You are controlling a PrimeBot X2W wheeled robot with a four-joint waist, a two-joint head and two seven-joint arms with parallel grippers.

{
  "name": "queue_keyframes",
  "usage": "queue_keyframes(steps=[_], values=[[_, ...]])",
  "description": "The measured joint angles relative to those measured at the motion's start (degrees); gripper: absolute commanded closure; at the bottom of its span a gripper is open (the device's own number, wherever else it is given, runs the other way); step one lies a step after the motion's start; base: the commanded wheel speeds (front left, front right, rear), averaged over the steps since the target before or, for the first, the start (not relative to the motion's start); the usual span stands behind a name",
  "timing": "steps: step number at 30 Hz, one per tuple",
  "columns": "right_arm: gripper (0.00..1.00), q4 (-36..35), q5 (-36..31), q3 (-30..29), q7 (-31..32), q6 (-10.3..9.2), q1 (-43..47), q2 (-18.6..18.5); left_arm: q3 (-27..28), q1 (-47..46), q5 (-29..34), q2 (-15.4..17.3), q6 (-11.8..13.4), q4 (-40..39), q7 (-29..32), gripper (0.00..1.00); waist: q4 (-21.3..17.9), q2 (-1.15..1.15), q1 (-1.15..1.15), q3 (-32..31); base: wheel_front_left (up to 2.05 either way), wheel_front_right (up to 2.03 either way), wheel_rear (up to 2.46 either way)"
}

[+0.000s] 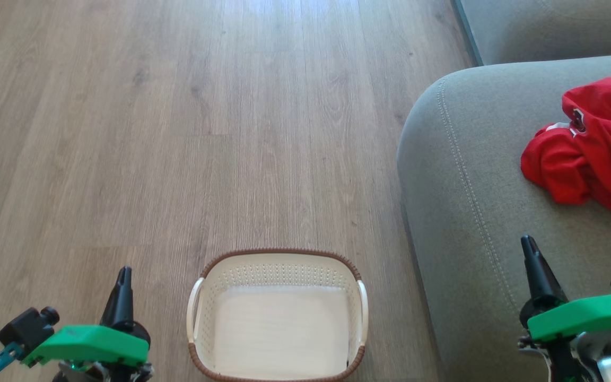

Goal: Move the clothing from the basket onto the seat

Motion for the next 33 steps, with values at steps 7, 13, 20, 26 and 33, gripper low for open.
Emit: queue_keyframes(steps=[7,13,20,26,33], values=[[1.0,0.5,3.4,-0.5,0.9,0.0,0.0,0.2,1.2,-0.2,-3.5,-0.3,-0.5,0.3,1.0,1.0,0.0,0.0,0.0,0.0,0.0,0.0,0.0],[1.0,1.1,6.7,-0.9,1.5,0.0,-0.2,0.5,1.6,-1.2,-6.9,-0.6,-0.6,0.4,2.0,1.0,-0.1,0.0,0.0,0.0,0.0,0.0,0.0],[1.0,1.4,10.5,-1.4,2.4,0.0,-1.3,0.9,2.7,-1.2,-10.9,-1.3,-1.5,0.6,3.1,1.0,-0.1,0.0,0.0,0.0,0.0,0.0,0.0],[1.0,2.1,13.8,-2.1,3.3,0.0,-1.3,1.7,3.4,-1.7,-14.2,-1.6,-1.6,0.9,4.0,1.0,-0.1,0.0,0.0,0.0,0.0,0.0,0.0],[1.0,2.8,17.7,-2.6,4.0,0.0,-2.1,1.9,4.2,-2.6,-18.3,-1.9,-2.5,1.3,5.1,1.0,-0.2,0.0,0.0,0.0,0.0,0.0,0.0]])
